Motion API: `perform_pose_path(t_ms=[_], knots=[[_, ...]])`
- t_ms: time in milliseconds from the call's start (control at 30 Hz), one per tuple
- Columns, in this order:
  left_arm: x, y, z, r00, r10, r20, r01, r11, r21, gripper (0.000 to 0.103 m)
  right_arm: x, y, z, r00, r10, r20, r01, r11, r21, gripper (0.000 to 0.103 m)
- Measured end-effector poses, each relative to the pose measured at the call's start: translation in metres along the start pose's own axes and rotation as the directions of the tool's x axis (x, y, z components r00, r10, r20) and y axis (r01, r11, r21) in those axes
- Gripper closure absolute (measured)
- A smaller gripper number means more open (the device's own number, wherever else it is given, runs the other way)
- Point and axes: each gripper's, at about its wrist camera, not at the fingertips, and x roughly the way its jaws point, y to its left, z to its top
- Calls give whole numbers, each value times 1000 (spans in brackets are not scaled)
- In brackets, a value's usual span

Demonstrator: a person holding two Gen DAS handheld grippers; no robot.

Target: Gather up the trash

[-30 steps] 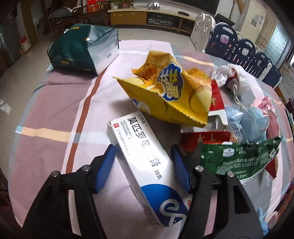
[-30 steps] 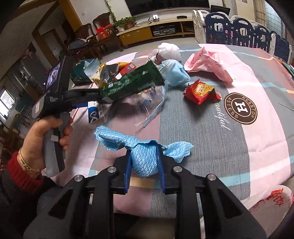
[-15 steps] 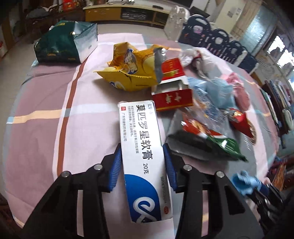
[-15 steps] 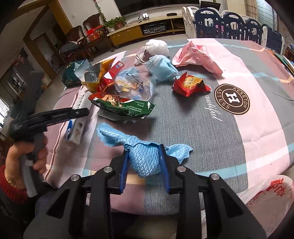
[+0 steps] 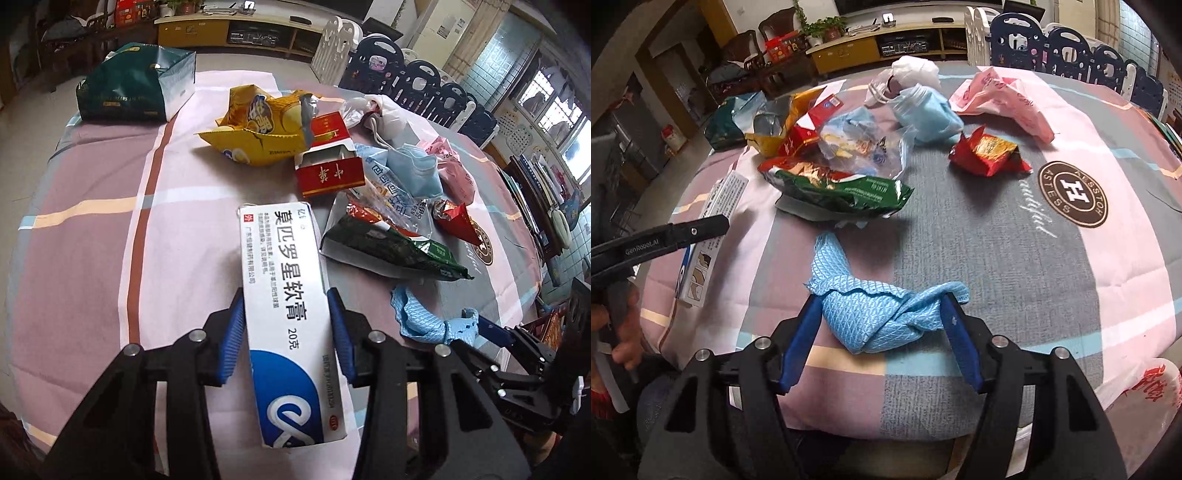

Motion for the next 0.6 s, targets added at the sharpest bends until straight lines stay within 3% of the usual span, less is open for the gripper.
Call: perform_pose_path(t_ms=[67, 200, 367, 467, 600], knots=[[-2, -1, -1, 1000, 0, 7, 0, 1000, 2, 59, 4, 3, -2, 1000, -12, -11, 12, 1000, -9, 40], [-4, 0, 0, 1000, 11, 23, -11, 1000, -2, 60, 4, 2, -6, 1000, 9, -11, -9, 1000, 2, 64], [-38, -4, -3, 989, 22, 145, -17, 999, -35, 60, -21, 1, -6, 998, 49, 42, -51, 998, 26, 65], [-65, -17, -15, 974, 109, 198, -103, 994, -42, 60, -50, -1, -7, 994, 58, 87, -61, 998, 30, 65], [-102, -43, -32, 959, 146, 242, -140, 989, -41, 60, -96, -6, -15, 988, 49, 145, -53, 998, 20, 65]])
